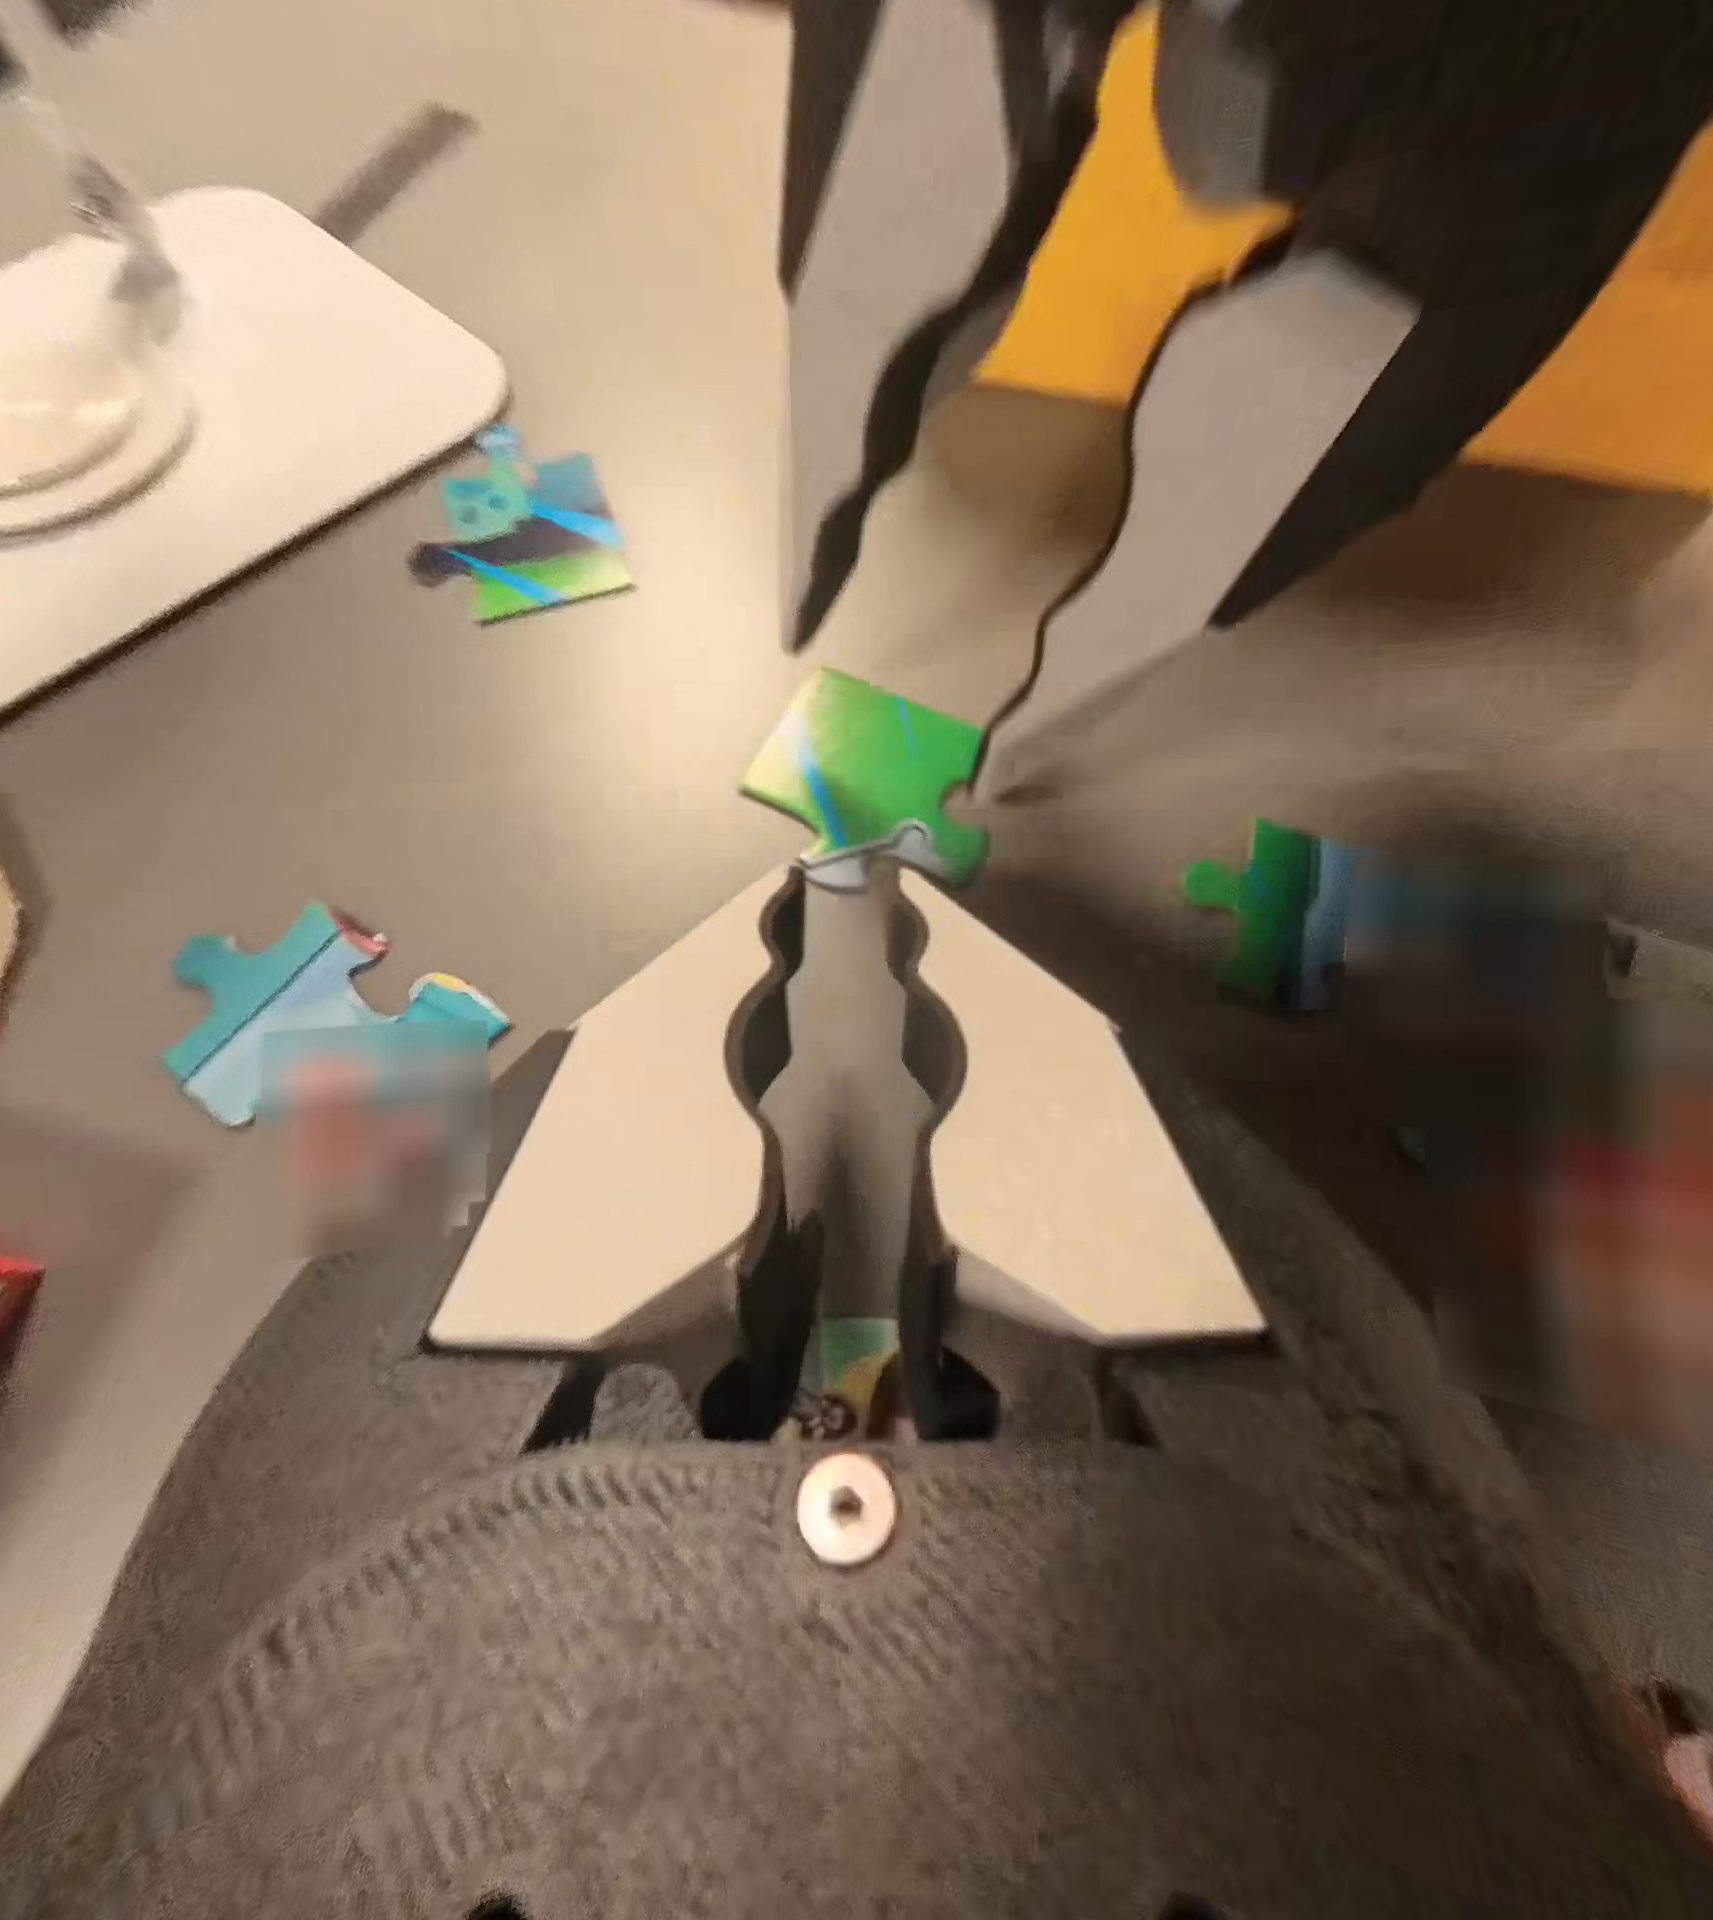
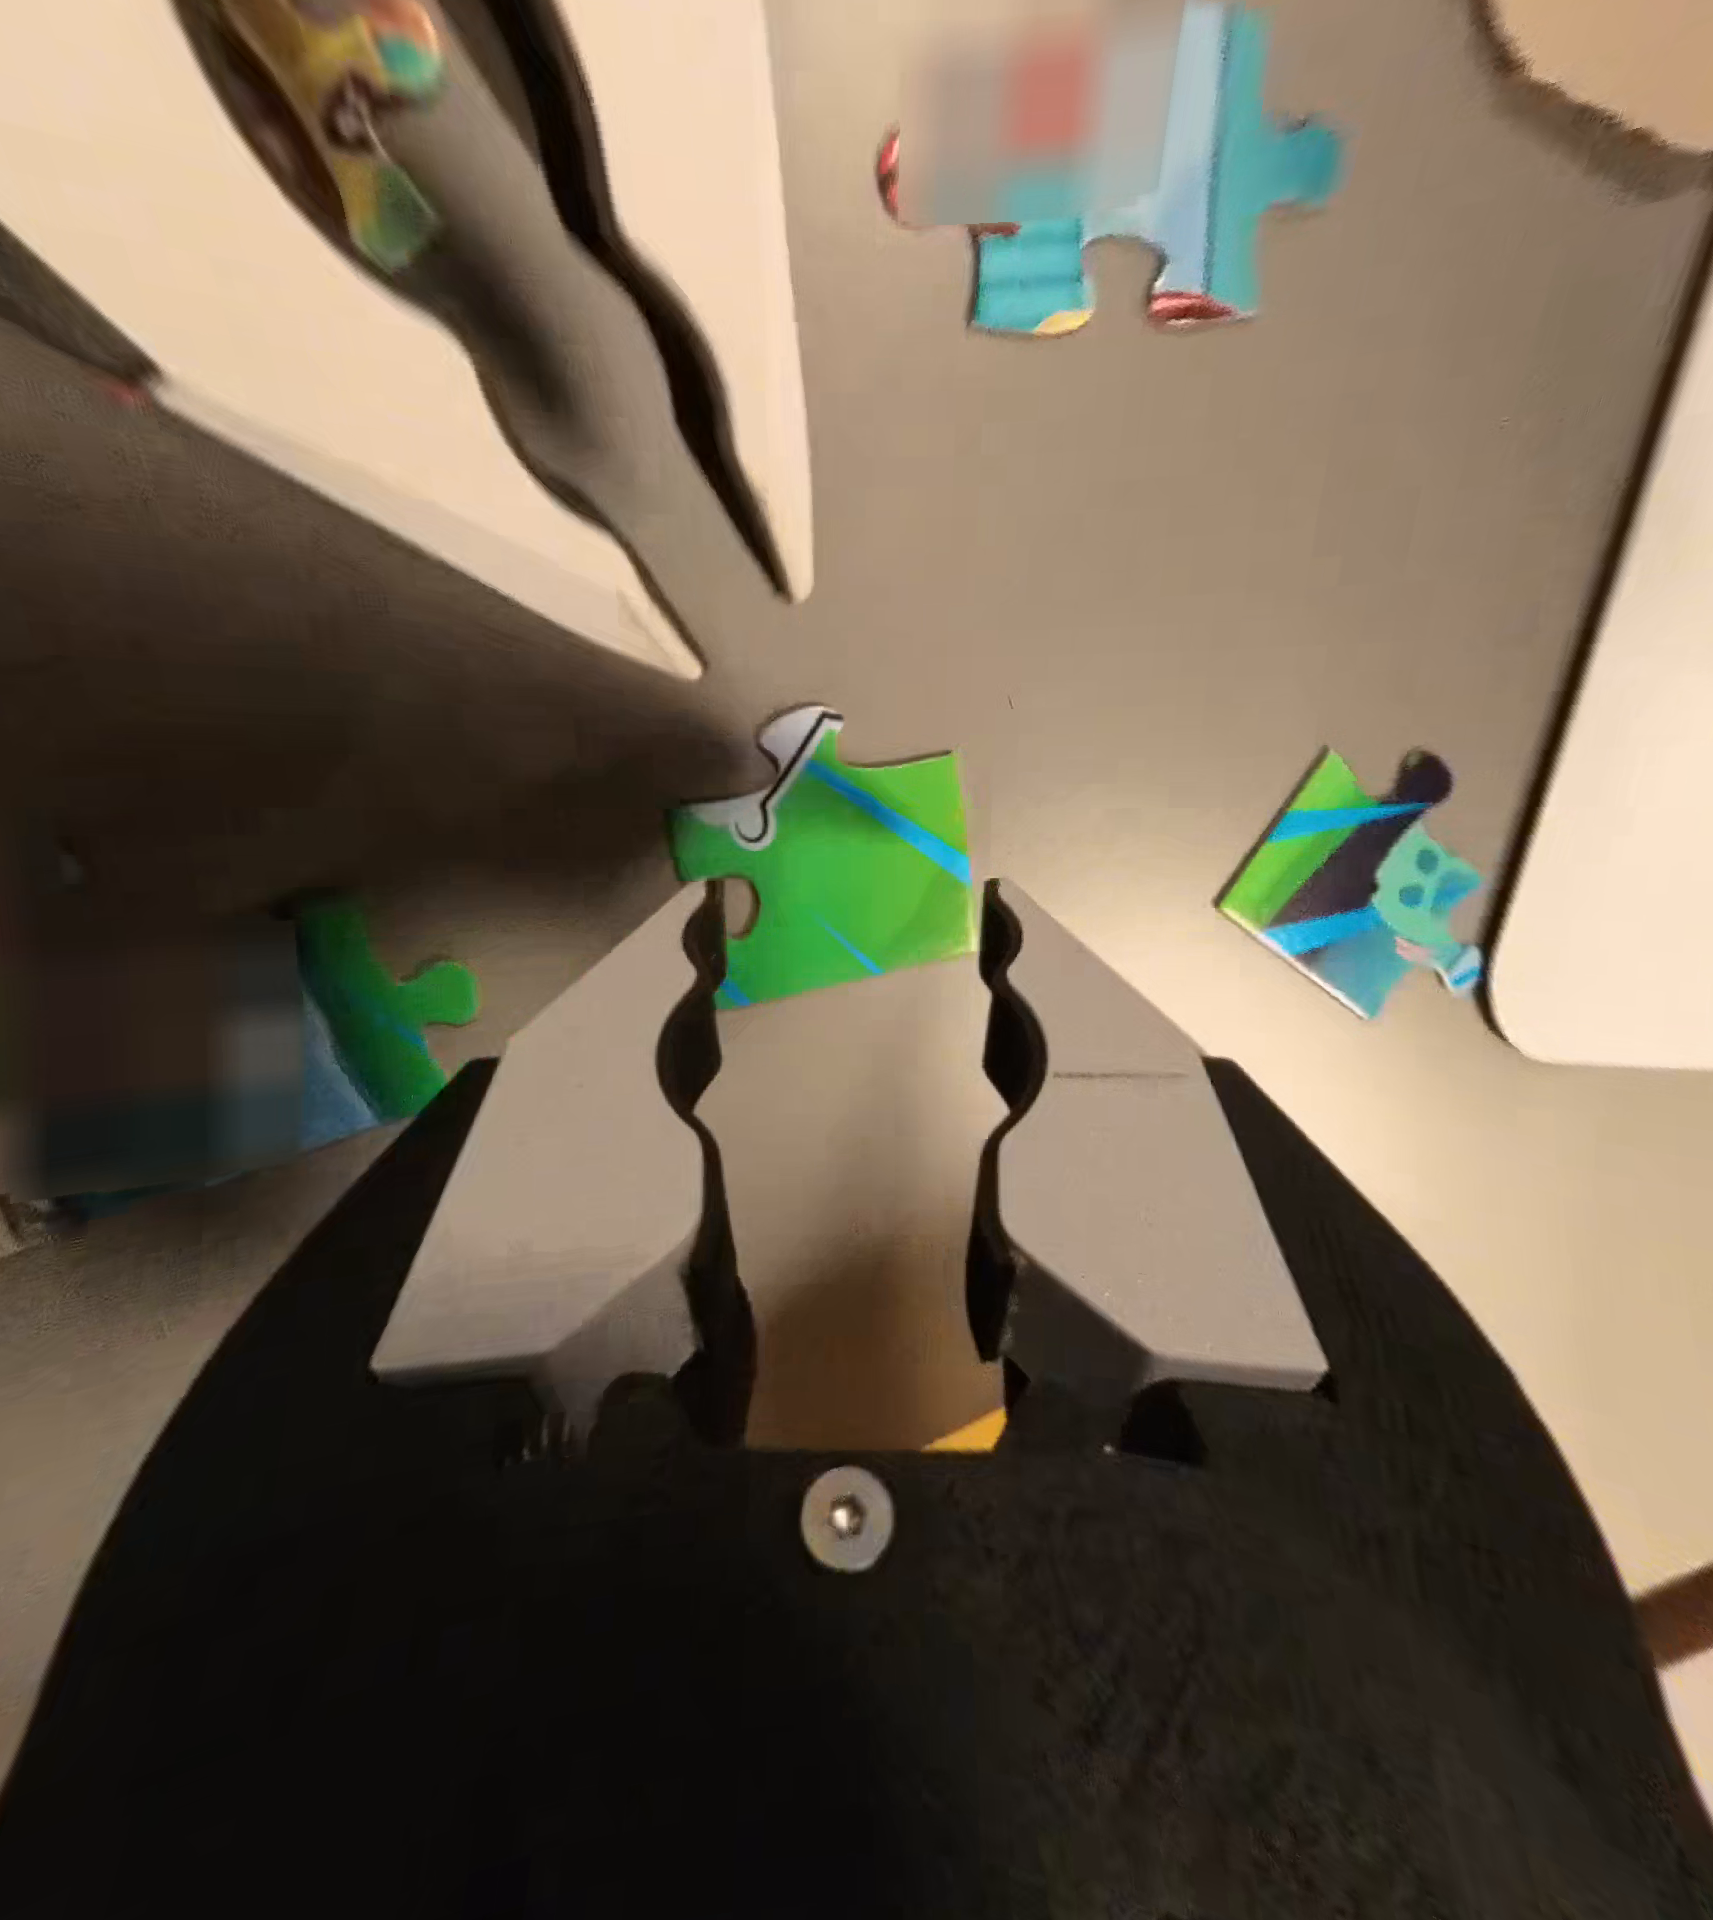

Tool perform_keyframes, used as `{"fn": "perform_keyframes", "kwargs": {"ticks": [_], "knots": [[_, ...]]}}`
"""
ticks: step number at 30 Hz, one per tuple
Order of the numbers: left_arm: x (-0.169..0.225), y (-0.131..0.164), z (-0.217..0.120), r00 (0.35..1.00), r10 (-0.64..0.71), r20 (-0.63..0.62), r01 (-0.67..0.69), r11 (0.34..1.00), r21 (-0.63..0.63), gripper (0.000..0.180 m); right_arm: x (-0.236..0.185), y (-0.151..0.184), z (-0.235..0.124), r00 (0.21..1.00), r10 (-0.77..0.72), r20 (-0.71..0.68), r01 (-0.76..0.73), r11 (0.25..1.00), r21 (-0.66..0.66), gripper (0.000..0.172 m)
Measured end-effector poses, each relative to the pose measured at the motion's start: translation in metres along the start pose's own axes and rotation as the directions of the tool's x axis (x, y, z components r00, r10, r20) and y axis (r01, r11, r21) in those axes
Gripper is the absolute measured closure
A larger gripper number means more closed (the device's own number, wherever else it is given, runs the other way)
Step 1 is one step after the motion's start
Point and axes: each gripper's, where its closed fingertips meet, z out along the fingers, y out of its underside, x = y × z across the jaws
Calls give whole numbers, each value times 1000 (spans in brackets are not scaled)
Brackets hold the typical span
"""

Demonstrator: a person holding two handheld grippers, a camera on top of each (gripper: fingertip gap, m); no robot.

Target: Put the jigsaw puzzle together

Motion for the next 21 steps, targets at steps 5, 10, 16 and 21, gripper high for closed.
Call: {"fn": "perform_keyframes", "kwargs": {"ticks": [5,10,16,21], "knots": [[-30,-17,-26,991,-76,107,54,979,198,168,2,5,15,991,-68,113,84,987,-136,118],[-40,-23,-38,985,-145,98,108,945,307,170,-5,5,17,978,-49,203,89,977,-195,125],[-28,-22,-35,986,-168,-21,167,945,282,164,-7,7,15,986,9,166,27,978,-207,130],[-18,-17,-27,972,-208,-111,229,948,221,156,-17,2,13,996,-84,0,84,993,-77,164]]}}
